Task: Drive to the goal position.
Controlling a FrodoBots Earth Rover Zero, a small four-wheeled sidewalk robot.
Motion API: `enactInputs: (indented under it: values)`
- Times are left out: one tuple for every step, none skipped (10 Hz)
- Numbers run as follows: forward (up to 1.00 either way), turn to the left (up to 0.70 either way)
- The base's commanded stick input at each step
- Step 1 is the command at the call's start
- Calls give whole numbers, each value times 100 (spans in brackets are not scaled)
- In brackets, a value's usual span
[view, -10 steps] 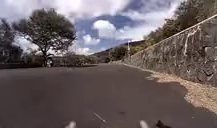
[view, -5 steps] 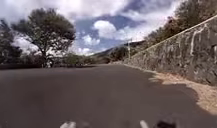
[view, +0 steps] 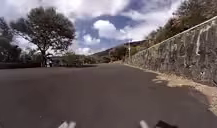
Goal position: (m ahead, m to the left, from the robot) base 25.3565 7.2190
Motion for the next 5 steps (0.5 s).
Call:
enactInputs:
  values:
    - [50,0]
    - [50,0]
    - [50,0]
    - [50,0]
    - [50,0]
